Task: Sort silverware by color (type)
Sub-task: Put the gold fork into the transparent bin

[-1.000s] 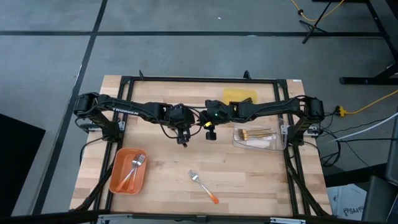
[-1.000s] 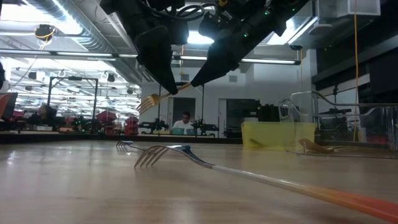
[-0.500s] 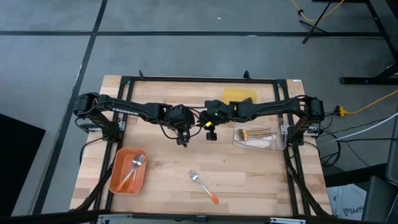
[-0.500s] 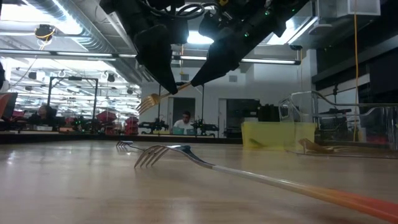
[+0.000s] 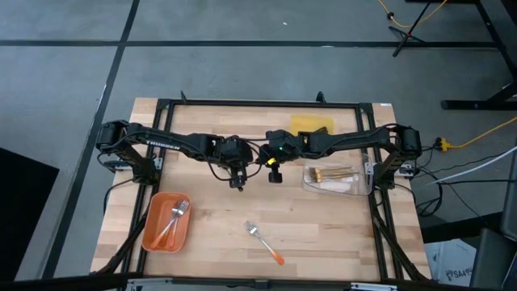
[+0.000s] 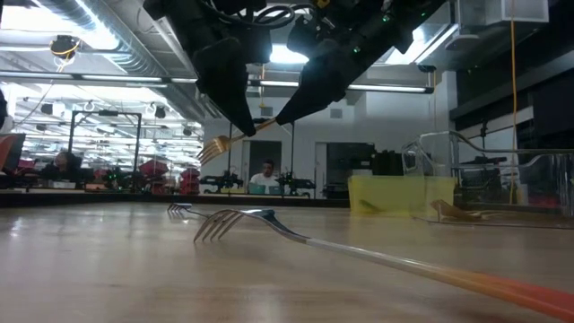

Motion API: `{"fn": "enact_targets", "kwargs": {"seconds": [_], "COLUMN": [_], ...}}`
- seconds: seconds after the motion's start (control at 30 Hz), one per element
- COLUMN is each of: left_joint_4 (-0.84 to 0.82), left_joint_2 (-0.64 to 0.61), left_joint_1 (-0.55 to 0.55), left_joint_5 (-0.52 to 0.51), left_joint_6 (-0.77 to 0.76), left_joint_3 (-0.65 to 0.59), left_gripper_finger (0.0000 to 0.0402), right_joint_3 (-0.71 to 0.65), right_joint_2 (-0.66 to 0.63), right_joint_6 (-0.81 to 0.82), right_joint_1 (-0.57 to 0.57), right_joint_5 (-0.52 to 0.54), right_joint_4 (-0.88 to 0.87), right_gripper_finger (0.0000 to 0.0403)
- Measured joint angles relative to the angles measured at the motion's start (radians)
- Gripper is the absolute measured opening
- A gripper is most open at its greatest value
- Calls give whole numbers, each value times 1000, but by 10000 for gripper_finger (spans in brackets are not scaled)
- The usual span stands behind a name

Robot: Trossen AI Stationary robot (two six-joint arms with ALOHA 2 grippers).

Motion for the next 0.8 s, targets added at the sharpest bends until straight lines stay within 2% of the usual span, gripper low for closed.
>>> {"fn": "enact_targets", "kwargs": {"seconds": [0.47,0.8], "left_joint_4": [0,9], "left_joint_2": [0,-1], "left_joint_1": [0,1], "left_joint_5": [-4,-5], "left_joint_6": [-4,-10], "left_joint_3": [0,0], "left_gripper_finger": [10,85], "right_joint_3": [0,0], "right_joint_2": [0,-1], "right_joint_6": [0,1], "right_joint_1": [0,0], "right_joint_5": [1,6], "right_joint_4": [-2,-64], "right_gripper_finger": [4,2]}}
